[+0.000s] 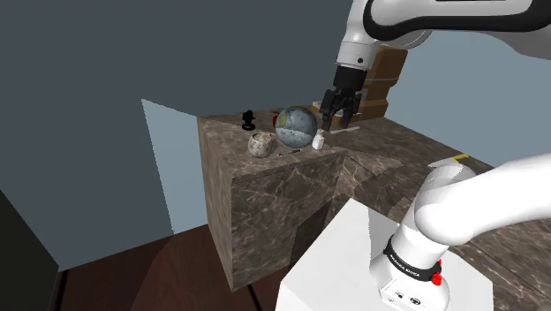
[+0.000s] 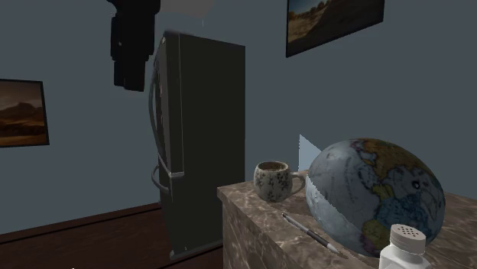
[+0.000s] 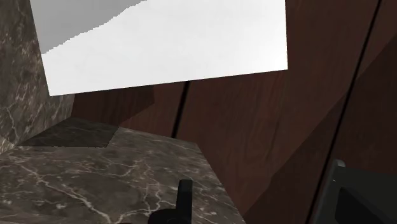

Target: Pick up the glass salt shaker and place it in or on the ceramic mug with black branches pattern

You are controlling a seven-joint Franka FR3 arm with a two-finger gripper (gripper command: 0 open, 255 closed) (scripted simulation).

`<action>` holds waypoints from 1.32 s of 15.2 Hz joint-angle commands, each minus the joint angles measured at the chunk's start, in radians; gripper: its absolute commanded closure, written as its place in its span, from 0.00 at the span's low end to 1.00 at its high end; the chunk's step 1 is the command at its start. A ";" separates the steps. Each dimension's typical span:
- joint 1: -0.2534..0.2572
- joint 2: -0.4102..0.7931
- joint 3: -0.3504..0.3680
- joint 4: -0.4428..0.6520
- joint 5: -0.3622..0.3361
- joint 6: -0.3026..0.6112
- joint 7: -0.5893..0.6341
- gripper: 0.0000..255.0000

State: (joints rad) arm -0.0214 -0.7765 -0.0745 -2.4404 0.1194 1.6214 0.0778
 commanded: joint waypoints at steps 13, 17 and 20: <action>-0.093 0.278 -0.096 -0.013 -0.146 0.333 -0.089 0.00; -0.120 0.392 -0.130 0.018 -0.182 0.435 -0.111 0.00; -0.138 0.482 -0.156 0.053 -0.202 0.506 -0.126 0.00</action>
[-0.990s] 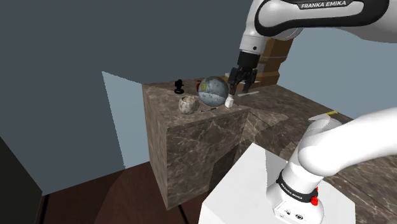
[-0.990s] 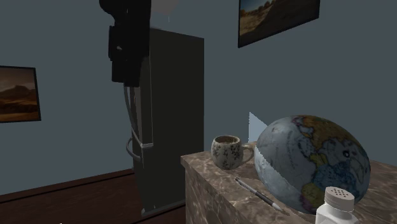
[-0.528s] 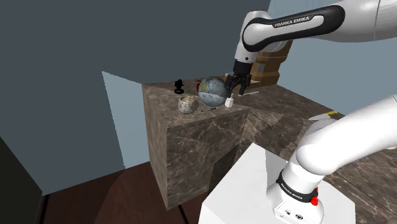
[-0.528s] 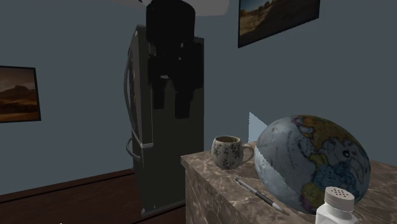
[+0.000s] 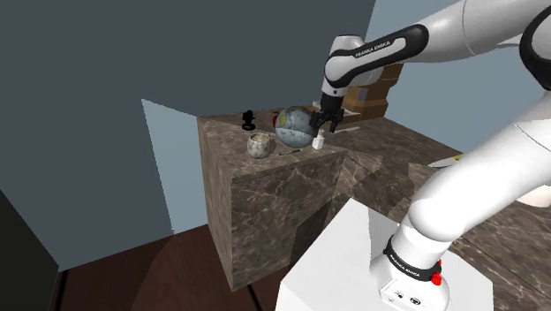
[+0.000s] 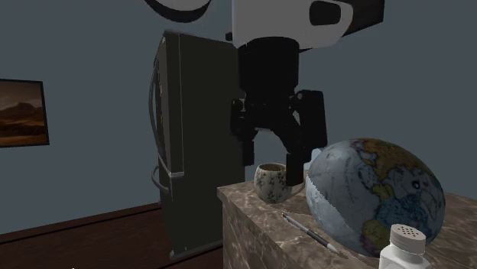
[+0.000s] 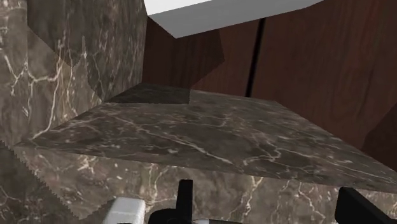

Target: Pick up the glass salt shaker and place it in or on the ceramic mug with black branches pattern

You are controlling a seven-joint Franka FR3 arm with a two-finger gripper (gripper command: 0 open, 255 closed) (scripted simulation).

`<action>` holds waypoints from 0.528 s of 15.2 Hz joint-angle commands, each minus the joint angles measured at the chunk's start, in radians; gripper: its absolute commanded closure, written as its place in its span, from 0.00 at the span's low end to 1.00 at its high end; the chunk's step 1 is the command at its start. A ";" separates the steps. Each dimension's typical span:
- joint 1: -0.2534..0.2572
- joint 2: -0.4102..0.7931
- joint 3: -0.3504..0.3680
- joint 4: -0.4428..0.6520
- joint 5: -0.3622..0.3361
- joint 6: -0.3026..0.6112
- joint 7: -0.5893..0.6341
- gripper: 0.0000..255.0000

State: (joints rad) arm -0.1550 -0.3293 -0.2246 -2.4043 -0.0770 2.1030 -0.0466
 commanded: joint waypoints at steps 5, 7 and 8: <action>-0.033 0.189 -0.048 0.096 -0.023 0.129 -0.028 0.00; -0.045 0.251 -0.063 0.135 -0.025 0.165 -0.040 0.00; -0.051 0.283 -0.070 0.156 -0.024 0.182 -0.046 0.00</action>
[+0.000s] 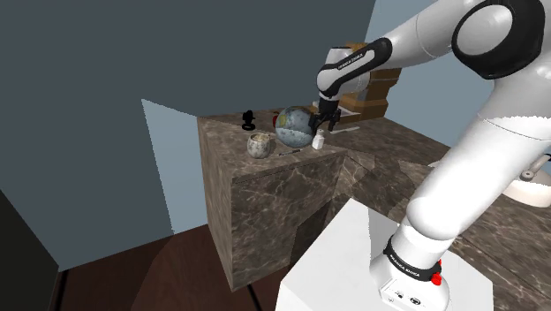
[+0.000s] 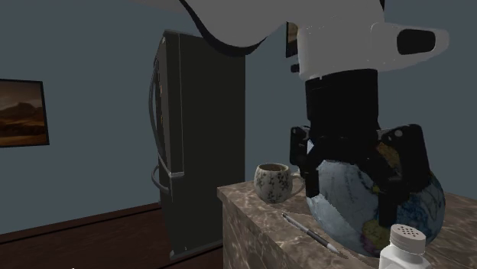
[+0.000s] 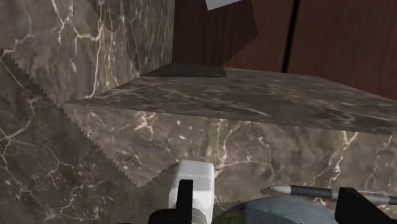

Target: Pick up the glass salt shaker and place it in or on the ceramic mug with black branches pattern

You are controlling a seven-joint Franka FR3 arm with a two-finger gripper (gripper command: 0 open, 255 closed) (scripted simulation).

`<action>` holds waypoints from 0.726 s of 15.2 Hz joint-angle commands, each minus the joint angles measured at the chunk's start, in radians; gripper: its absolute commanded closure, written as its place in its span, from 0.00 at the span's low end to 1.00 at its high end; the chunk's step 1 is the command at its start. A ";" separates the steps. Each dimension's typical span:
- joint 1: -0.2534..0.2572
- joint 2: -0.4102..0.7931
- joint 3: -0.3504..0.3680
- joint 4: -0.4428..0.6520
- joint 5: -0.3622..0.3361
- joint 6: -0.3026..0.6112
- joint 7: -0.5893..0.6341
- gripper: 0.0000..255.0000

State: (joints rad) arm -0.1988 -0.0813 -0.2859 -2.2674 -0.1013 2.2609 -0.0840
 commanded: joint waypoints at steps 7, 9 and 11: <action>-0.032 0.169 -0.032 0.085 0.018 0.111 -0.036 0.00; -0.034 0.188 -0.033 0.079 0.025 0.136 -0.041 0.00; -0.037 0.214 -0.033 0.072 0.034 0.168 -0.048 0.00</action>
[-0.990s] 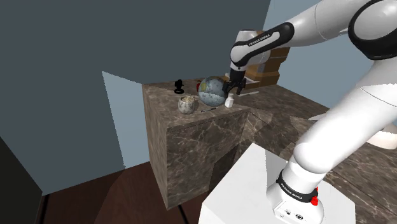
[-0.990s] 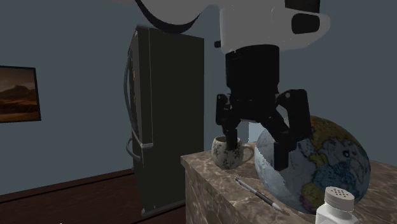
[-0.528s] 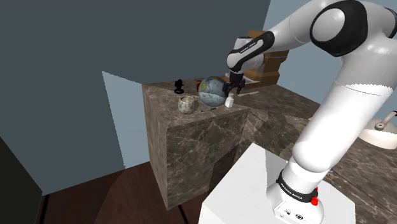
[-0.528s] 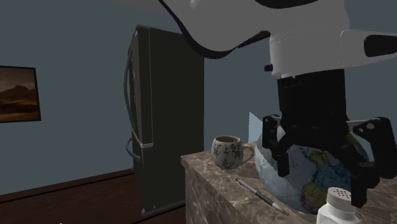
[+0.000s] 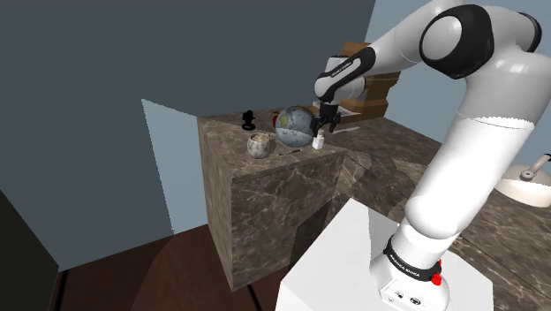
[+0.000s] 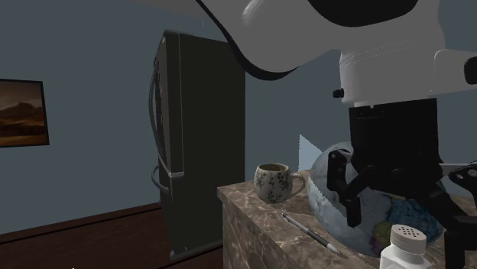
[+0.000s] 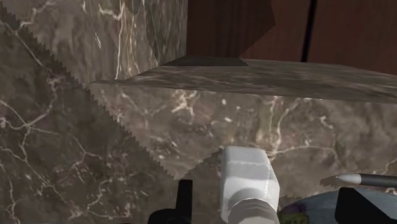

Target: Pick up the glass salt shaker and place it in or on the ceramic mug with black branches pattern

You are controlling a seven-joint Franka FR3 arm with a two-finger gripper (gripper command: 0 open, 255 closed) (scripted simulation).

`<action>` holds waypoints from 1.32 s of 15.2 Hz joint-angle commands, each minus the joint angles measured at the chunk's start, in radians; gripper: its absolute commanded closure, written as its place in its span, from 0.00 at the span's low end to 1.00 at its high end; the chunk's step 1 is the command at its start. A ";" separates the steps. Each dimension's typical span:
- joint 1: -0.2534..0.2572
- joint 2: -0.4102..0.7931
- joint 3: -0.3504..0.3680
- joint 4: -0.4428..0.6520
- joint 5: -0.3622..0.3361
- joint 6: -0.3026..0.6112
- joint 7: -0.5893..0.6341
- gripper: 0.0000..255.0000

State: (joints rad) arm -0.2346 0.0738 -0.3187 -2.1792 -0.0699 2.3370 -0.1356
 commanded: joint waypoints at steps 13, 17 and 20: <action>-0.010 0.029 -0.005 -0.074 -0.011 0.122 0.000 1.00; -0.007 0.030 -0.003 -0.071 -0.012 0.120 0.006 1.00; -0.008 0.025 0.001 -0.038 -0.016 0.076 -0.045 0.00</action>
State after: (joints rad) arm -0.2414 0.0998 -0.3192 -2.2375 -0.0850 2.4380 -0.1508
